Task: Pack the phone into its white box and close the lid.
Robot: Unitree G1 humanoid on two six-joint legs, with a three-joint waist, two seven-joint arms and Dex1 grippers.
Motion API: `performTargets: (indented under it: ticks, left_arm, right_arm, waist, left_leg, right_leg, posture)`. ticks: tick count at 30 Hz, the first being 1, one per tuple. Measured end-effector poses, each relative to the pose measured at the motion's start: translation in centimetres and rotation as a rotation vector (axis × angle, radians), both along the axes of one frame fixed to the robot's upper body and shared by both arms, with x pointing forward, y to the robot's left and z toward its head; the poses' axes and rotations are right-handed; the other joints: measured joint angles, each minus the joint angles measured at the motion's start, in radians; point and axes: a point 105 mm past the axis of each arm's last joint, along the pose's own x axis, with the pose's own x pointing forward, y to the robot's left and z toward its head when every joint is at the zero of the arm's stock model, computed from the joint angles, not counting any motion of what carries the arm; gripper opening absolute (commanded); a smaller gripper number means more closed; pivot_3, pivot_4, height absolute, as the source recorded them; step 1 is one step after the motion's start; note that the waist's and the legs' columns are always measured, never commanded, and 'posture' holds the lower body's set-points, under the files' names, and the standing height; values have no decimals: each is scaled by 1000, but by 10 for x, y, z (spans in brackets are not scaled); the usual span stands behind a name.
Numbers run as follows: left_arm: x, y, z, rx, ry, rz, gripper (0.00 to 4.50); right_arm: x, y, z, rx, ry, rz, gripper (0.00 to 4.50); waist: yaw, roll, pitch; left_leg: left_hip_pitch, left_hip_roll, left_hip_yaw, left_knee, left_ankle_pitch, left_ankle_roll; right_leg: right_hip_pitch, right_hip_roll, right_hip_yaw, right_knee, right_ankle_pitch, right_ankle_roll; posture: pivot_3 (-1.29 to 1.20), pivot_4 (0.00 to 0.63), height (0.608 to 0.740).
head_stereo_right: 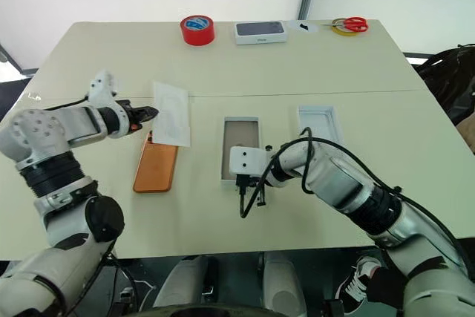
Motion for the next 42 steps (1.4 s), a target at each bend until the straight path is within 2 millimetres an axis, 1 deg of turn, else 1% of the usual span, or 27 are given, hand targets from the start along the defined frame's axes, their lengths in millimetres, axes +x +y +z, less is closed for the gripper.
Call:
performTargets:
  ticks: [1,2,4,6,8,9,10,11,13,14,17,20,23,26,30,33,39,42]
  left_arm:
    - [-1,1,2,-3,-8,2,0]
    - [-2,2,1,-7,-11,2,0]
    - [-4,4,-3,-8,-1,6,0]
    - [-6,1,-6,-6,3,0,0]
    - [-6,-7,-7,-20,-1,-20,0]
    - [-6,-12,-7,-27,-7,-32,0]
    - [-6,-19,-7,-41,-14,-49,0]
    - [-6,-28,-7,-56,-20,-69,0]
    - [-5,-43,-7,-90,-25,-108,0]
    - [-5,-56,-6,-118,-33,-137,0]
    - [-7,-85,0,-174,-59,-208,0]
    - [-11,-110,-4,-211,-39,-265,0]
    - [-17,-128,-17,-233,6,-308,0]
    - [-19,-130,-26,-214,40,-307,0]
    - [-20,-130,-29,-212,50,-301,0]
    - [-21,-130,-30,-212,54,-298,0]
    - [-25,-130,-40,-212,89,-289,0]
    - [-25,-131,-39,-215,87,-292,0]
  right_arm:
    - [2,3,0,1,-7,6,75]
    - [4,6,0,2,-12,9,313]
    - [8,7,-2,-1,-16,8,940]
    - [11,11,-2,8,-13,10,1884]
    - [13,12,1,22,-16,3,2921]
    - [15,11,4,36,-20,-2,3393]
    - [17,9,10,58,-29,-14,3979]
    - [19,7,17,82,-38,-26,4419]
    - [21,0,32,129,-59,-43,4419]
    - [21,-8,40,152,-70,-57,4419]
    - [22,-27,52,181,-93,-99,4419]
    - [22,-48,55,192,-106,-148,4419]
    - [23,-59,57,202,-116,-187,4419]
    - [25,-67,55,196,-124,-221,4419]
    - [26,-74,52,198,-126,-253,4419]
    - [27,-76,51,200,-129,-268,4419]
    - [28,-79,46,193,-128,-289,4419]
    - [28,-79,46,194,-133,-290,4419]
  waist:
    - [3,0,0]
    - [5,0,0]
    - [7,0,0]
    - [5,-1,0]
    - [7,-1,0]
    - [7,-1,0]
    - [8,-1,0]
    - [8,-1,0]
    - [8,-1,0]
    - [10,-1,0]
    - [17,-1,0]
    - [20,-1,0]
    - [18,-1,0]
    - [19,-1,0]
    - [25,-2,0]
    - [27,-2,0]
    - [26,-2,0]
    - [26,-2,0]
  left_leg:
    - [0,0,0,0,0,0]
    - [0,-1,0,0,0,0]
    - [-1,-3,0,0,0,0]
    - [-1,-4,0,0,0,0]
    - [-1,-4,0,1,0,0]
    - [-1,-4,0,0,0,0]
    - [-1,-4,0,0,0,0]
    - [-1,-4,0,0,0,0]
    - [-1,-4,0,0,0,0]
    - [-1,-4,-1,0,0,0]
    - [-1,-4,0,0,0,0]
    - [0,-4,0,0,0,0]
    - [0,-4,1,0,0,1]
    - [0,-4,1,0,0,1]
    - [0,-4,1,1,0,1]
    - [0,-4,0,1,0,1]
    - [0,-4,0,1,0,1]
    - [0,-4,0,1,0,1]
  right_leg:
    - [0,-1,0,0,0,0]
    - [0,-2,0,0,0,0]
    - [0,-4,-1,0,0,0]
    - [1,-6,-1,-1,0,0]
    - [1,-6,-1,0,0,0]
    - [1,-6,-1,0,0,0]
    - [1,-6,-1,0,0,0]
    - [1,-6,-1,0,0,0]
    - [1,-6,-1,0,0,0]
    - [1,-6,-1,0,0,0]
    - [1,-6,-1,-1,0,0]
    - [1,-5,-1,-1,0,0]
    - [1,-4,-1,-1,0,0]
    - [1,-3,-1,-1,0,0]
    - [2,-3,0,-2,0,0]
    - [3,-3,0,-2,0,-1]
    - [3,-3,0,-2,0,-1]
    - [3,-3,-1,-3,0,-1]
  posture:
    - [0,150,732]
    - [0,150,732]
    - [0,150,732]
    - [0,150,732]
    - [0,150,732]
    - [0,150,732]
    - [0,150,732]
    - [0,150,732]
    - [0,150,732]
    - [0,150,732]
    - [0,150,732]
    - [0,150,732]
    - [0,150,732]
    - [0,150,732]
    - [0,150,732]
    - [0,150,732]
    - [0,150,732]
    - [0,150,732]
